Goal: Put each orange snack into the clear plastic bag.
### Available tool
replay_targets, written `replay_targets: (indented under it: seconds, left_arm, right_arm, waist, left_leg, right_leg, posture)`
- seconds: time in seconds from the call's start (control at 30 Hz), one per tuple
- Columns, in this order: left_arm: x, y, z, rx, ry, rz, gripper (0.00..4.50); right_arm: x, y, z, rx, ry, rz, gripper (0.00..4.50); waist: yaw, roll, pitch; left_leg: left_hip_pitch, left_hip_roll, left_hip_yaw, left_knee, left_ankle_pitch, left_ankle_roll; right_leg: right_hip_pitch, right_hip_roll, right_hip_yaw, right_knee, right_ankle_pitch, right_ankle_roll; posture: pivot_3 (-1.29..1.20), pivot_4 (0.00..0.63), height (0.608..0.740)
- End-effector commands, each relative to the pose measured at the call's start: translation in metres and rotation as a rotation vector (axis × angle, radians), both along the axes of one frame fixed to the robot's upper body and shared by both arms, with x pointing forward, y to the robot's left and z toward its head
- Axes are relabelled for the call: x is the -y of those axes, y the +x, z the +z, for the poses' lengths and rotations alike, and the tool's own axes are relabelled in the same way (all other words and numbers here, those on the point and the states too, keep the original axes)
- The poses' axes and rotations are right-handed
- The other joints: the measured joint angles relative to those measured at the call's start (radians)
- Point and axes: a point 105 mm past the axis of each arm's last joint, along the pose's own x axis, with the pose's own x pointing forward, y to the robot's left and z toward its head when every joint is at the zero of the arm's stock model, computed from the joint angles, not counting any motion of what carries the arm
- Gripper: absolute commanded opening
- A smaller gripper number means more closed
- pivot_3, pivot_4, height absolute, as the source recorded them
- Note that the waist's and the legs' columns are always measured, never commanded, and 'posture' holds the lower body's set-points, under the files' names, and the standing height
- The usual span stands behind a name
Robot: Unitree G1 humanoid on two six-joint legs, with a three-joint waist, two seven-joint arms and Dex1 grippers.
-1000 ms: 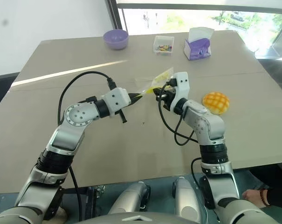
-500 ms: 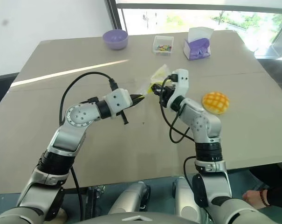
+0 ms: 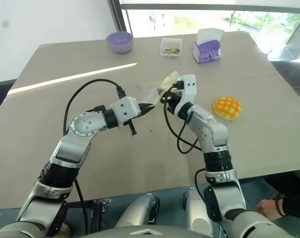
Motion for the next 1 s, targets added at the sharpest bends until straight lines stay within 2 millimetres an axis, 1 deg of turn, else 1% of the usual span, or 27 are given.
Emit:
replay_targets:
  seconds: [0.03, 0.07, 0.13, 0.23, 0.27, 0.4, 0.53, 0.63, 0.7, 0.8, 0.93, 1.0]
  left_arm:
    - [0.006, -0.006, 0.015, 0.049, -0.021, -0.040, 0.00]
    - [0.006, -0.007, 0.015, 0.048, -0.026, -0.047, 0.00]
    - [0.008, -0.009, 0.015, 0.045, -0.031, -0.057, 0.00]
    - [0.009, -0.013, 0.015, 0.042, -0.038, -0.072, 0.00]
    - [0.009, -0.013, 0.015, 0.041, -0.040, -0.073, 0.00]
    - [0.009, -0.013, 0.015, 0.038, -0.048, -0.068, 0.00]
    - [0.005, -0.011, 0.017, 0.037, -0.063, -0.048, 0.00]
    - [0.000, -0.008, 0.016, 0.039, -0.056, -0.034, 0.00]
    - [-0.003, -0.006, 0.015, 0.041, -0.046, -0.023, 0.00]
    - [-0.008, -0.003, 0.012, 0.043, -0.033, -0.005, 0.00]
    - [-0.013, 0.003, 0.009, 0.053, -0.015, 0.018, 0.00]
    - [-0.016, 0.005, 0.007, 0.053, 0.000, 0.021, 0.00]
  right_arm:
    - [0.009, 0.012, 0.005, 0.234, -0.286, -0.121, 0.06]
    - [0.011, 0.014, 0.002, 0.318, -0.401, -0.144, 0.06]
    - [0.013, 0.018, -0.004, 0.440, -0.565, -0.180, 0.06]
    - [0.022, 0.026, -0.014, 0.538, -0.742, -0.237, 0.06]
    - [0.024, 0.027, -0.017, 0.548, -0.767, -0.247, 0.06]
    - [0.049, 0.037, -0.034, 0.549, -0.904, -0.307, 0.06]
    - [0.067, 0.039, -0.038, 0.582, -0.995, -0.329, 0.06]
    - [0.073, 0.036, -0.036, 0.640, -1.056, -0.319, 0.06]
    - [0.070, 0.032, -0.032, 0.700, -1.071, -0.288, 0.06]
    - [0.060, 0.025, -0.029, 0.776, -1.080, -0.220, 0.06]
    - [0.044, 0.016, -0.033, 0.835, -1.103, -0.121, 0.06]
    - [0.040, 0.012, -0.036, 0.840, -1.109, -0.088, 0.06]
  waist:
    - [-0.001, 0.000, 0.000]
    - [-0.001, 0.000, 0.000]
    - [-0.002, 0.000, 0.000]
    - [-0.004, 0.000, 0.000]
    - [-0.004, 0.000, 0.000]
    - [-0.003, 0.000, 0.000]
    - [0.001, 0.000, 0.000]
    - [-0.003, 0.000, 0.000]
    - [-0.004, 0.000, 0.000]
    - [-0.004, 0.000, 0.000]
    - [-0.003, 0.000, 0.000]
    - [-0.003, 0.000, 0.000]
  left_leg:
    - [0.000, 0.000, 0.000, 0.000, 0.000, 0.000]
    - [0.000, 0.000, 0.001, 0.000, 0.000, 0.000]
    - [0.000, -0.001, 0.001, 0.000, 0.000, 0.000]
    - [0.000, 0.000, 0.001, 0.000, 0.000, -0.001]
    - [0.000, 0.000, 0.001, 0.000, 0.000, -0.001]
    - [0.000, 0.000, 0.001, 0.000, 0.000, -0.001]
    - [0.000, 0.000, 0.001, 0.000, 0.000, -0.001]
    - [0.000, 0.000, 0.001, 0.000, 0.000, -0.001]
    - [0.001, 0.000, 0.002, 0.000, 0.000, -0.001]
    - [0.001, 0.000, 0.002, 0.000, 0.000, -0.001]
    - [0.001, 0.000, 0.003, 0.000, 0.000, -0.001]
    - [0.001, 0.000, 0.002, 0.000, 0.000, -0.001]
  right_leg:
    - [0.000, 0.000, 0.000, 0.000, 0.000, 0.000]
    - [0.000, 0.000, 0.000, 0.000, 0.000, 0.000]
    - [0.000, 0.000, 0.000, 0.000, 0.000, 0.000]
    - [0.000, 0.000, 0.000, 0.000, 0.000, 0.000]
    - [0.000, 0.000, 0.001, 0.000, 0.000, 0.000]
    - [0.000, 0.000, 0.001, 0.000, 0.000, 0.000]
    - [0.000, 0.000, 0.001, 0.000, 0.000, 0.000]
    - [0.000, 0.000, 0.001, 0.000, 0.000, 0.000]
    - [0.000, 0.000, 0.002, 0.000, 0.000, 0.000]
    - [0.000, 0.001, 0.002, 0.000, 0.000, 0.000]
    - [0.000, 0.001, 0.002, 0.000, 0.000, 0.000]
    - [0.000, 0.001, 0.002, 0.000, 0.000, 0.000]
  posture:
    - [0.00, 0.150, 0.740]
    - [0.00, 0.150, 0.740]
    - [0.00, 0.150, 0.740]
    - [0.00, 0.150, 0.740]
    - [0.00, 0.150, 0.740]
    - [0.00, 0.150, 0.740]
    - [0.00, 0.150, 0.740]
    - [0.00, 0.150, 0.740]
    - [0.00, 0.150, 0.740]
    - [0.00, 0.150, 0.740]
    - [0.00, 0.150, 0.740]
    - [0.00, 0.150, 0.740]
